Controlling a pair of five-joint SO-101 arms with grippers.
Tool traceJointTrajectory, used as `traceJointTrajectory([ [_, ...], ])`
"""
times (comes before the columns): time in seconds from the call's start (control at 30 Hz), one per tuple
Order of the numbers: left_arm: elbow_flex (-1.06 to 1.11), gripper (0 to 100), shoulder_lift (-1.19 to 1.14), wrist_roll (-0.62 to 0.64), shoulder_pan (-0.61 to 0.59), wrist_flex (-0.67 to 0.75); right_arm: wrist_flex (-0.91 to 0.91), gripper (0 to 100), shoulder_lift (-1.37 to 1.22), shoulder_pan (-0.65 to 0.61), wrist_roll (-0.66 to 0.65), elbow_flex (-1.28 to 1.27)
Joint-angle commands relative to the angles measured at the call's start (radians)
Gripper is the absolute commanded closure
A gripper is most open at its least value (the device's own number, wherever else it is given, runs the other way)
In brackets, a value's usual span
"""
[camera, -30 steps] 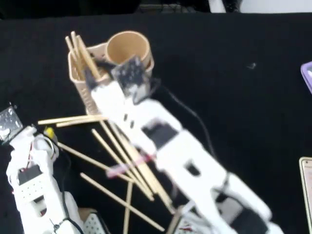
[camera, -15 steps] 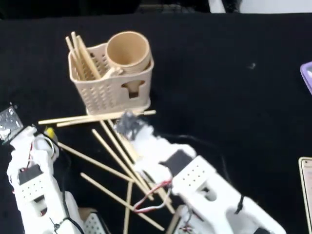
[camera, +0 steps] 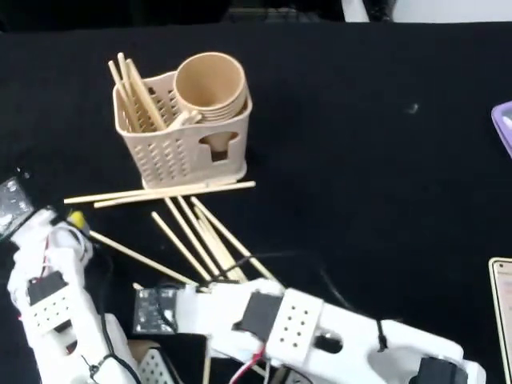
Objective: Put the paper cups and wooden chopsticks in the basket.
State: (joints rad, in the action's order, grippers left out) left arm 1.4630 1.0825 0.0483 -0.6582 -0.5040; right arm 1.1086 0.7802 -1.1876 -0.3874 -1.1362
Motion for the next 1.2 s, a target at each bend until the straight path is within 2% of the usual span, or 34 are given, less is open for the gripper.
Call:
traceJointTrajectory([
  [0.0,-0.085,78,0.000,0.170,-0.197,0.003,-0.173,76.3,-0.019,-0.031,0.115,-0.067],
  [0.13,-0.102,78,0.000,0.334,-0.332,0.005,-0.307,76.3,-0.019,-0.029,0.269,-0.147],
  [0.33,-0.093,78,0.000,0.393,-0.381,0.046,-0.405,76.3,-0.019,-0.025,0.477,-0.226],
  [0.43,-0.093,78,0.003,0.393,-0.390,0.044,-0.407,77.2,-0.019,-0.025,0.489,-0.236],
  [0.6,-0.093,78,0.009,0.396,-0.392,0.041,-0.413,89.1,-0.019,-0.025,0.488,-0.232],
  [0.77,-0.093,78,0.009,0.396,-0.394,0.040,-0.407,81.9,-0.021,-0.012,0.491,-0.231],
  [0.83,-0.093,78,0.009,0.396,-0.394,0.040,-0.405,80.7,-0.021,0.038,0.493,-0.231],
  [0.97,-0.093,78,0.009,0.396,-0.394,0.040,-0.405,84.5,-0.021,0.183,0.489,-0.232],
  [1.07,-0.093,78,0.009,0.397,-0.394,0.040,-0.390,85.0,-0.021,0.178,0.489,-0.226],
  [1.17,-0.093,78,0.009,0.397,-0.394,0.040,-0.376,85.0,-0.021,0.109,0.491,-0.213],
])
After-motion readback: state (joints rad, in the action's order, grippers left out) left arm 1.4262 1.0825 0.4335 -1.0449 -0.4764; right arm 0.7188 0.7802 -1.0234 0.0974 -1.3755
